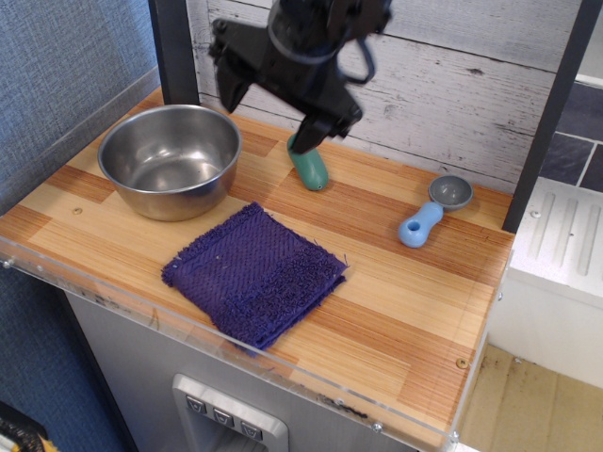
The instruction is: Move the utensil and place it on the purple cloth.
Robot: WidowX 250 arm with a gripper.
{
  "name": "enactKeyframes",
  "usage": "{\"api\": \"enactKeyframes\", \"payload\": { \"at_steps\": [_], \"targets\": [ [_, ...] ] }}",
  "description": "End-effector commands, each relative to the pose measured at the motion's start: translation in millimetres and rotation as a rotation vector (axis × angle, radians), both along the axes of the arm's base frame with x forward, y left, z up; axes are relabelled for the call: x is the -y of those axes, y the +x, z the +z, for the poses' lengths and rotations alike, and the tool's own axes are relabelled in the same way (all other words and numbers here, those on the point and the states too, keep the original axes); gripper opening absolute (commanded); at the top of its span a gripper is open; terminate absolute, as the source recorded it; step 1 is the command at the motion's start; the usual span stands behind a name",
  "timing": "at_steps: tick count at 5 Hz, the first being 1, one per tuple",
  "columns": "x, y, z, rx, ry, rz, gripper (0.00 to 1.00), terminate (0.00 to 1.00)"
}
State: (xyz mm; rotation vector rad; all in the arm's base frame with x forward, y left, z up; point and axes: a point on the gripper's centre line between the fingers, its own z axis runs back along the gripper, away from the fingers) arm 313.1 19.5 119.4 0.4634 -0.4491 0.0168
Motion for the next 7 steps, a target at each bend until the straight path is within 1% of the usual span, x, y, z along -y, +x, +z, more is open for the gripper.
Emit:
{"api": "enactKeyframes", "payload": {
  "at_steps": [1, 2, 3, 4, 5, 6, 7],
  "targets": [
    [-29.0, -0.3, -13.4, -0.013, 0.044, 0.059, 1.0, 0.0],
    [-37.7, 0.2, -20.4, -0.033, 0.043, 0.086, 1.0, 0.0],
    [-45.7, -0.8, -31.4, -0.066, 0.038, 0.103, 1.0, 0.0],
    [-55.8, -0.8, -40.0, -0.092, 0.066, 0.125, 1.0, 0.0],
    [-66.1, -0.4, -49.7, -0.113, 0.073, 0.154, 1.0, 0.0],
    [-71.3, -0.3, -57.4, -0.135, 0.073, 0.167, 1.0, 0.0],
    [-73.8, -0.2, -63.3, -0.148, 0.054, 0.169, 1.0, 0.0]
  ]
}}
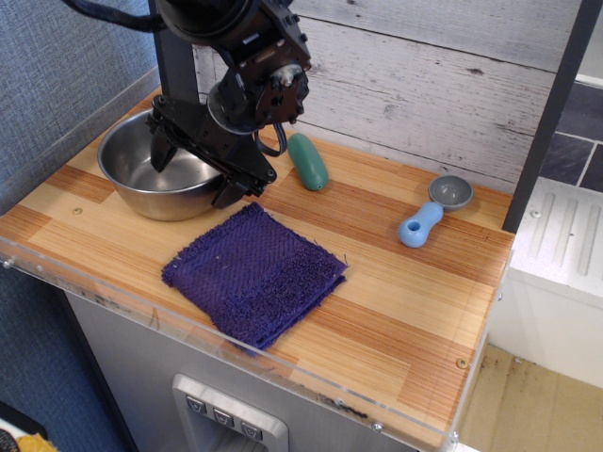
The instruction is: Move the utensil and place it on the purple cloth.
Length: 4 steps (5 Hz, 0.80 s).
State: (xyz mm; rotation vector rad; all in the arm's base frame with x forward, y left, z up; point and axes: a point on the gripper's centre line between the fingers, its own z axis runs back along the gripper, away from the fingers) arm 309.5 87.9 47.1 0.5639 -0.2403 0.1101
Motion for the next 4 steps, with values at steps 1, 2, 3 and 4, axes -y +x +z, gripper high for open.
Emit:
{"api": "enactKeyframes", "payload": {
  "at_steps": [1, 2, 3, 4],
  "targets": [
    [-6.5, 3.2, 10.7, 0.037, -0.027, 0.007, 0.0, 0.0],
    [-5.5, 2.6, 12.2, 0.04, -0.028, 0.002, 0.0, 0.0],
    [-4.5, 1.7, 12.7, 0.041, -0.033, 0.001, 0.0, 0.0],
    [-3.8, 1.8, 13.8, 0.043, -0.034, 0.0, 0.0, 0.0]
  ]
}}
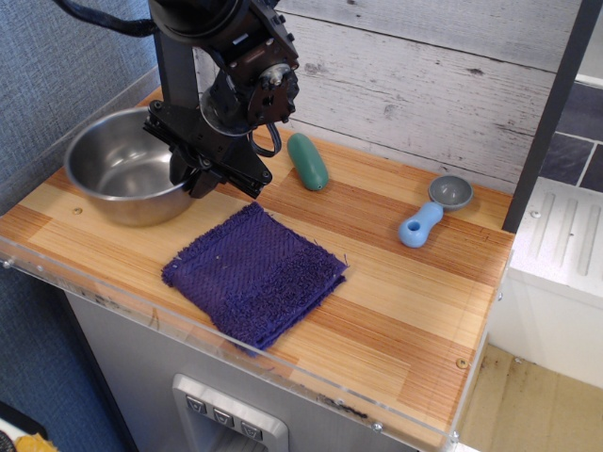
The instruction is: Move the utensil and place it on the purple cloth.
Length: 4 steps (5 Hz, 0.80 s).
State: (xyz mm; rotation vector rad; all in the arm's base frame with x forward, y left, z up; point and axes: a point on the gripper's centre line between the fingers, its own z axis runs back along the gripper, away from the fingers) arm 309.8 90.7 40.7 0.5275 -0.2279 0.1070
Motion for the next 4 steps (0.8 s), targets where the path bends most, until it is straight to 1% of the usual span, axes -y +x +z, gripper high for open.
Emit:
{"api": "enactKeyframes", "payload": {
  "at_steps": [1, 2, 3, 4],
  "targets": [
    [-1.5, 1.1, 19.0, 0.05, -0.002, 0.007, 0.0, 0.0],
    [-1.0, 1.4, 20.5, 0.05, -0.006, 0.004, 0.0, 0.0],
    [1.2, 2.4, 26.9, 0.077, -0.029, 0.001, 0.0, 0.0],
    [5.5, 4.2, 51.8, 0.183, -0.09, 0.013, 0.0, 0.0]
  ]
}}
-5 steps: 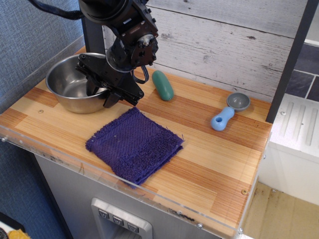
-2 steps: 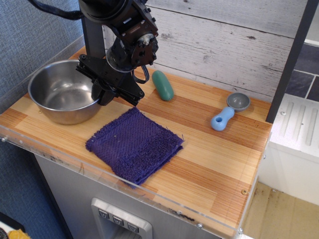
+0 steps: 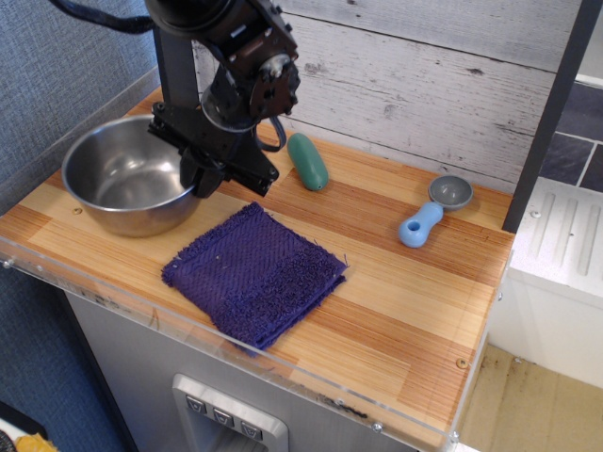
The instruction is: Move the utensil and place it on the purple cloth.
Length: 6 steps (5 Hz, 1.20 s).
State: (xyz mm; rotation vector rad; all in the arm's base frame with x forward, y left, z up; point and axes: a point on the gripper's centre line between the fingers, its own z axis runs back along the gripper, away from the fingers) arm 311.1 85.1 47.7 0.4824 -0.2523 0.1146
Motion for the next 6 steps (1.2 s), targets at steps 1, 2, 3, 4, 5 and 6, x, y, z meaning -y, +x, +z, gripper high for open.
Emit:
{"api": "enactKeyframes", "payload": {
  "at_steps": [1, 2, 3, 4, 5, 6],
  "targets": [
    [6.3, 3.5, 68.4, 0.201, -0.048, 0.009, 0.0, 0.0],
    [14.2, 0.0, 82.0, 0.218, -0.056, -0.018, 0.0, 0.0],
    [29.2, -6.4, 85.4, 0.209, -0.058, -0.068, 0.0, 0.0],
    [49.2, -10.9, 85.7, 0.198, -0.063, -0.134, 0.0, 0.0],
    [75.0, -14.6, 83.1, 0.192, -0.062, -0.213, 0.0, 0.0],
    [96.2, -21.3, 75.8, 0.178, -0.056, -0.275, 0.0, 0.0]
  ]
}}
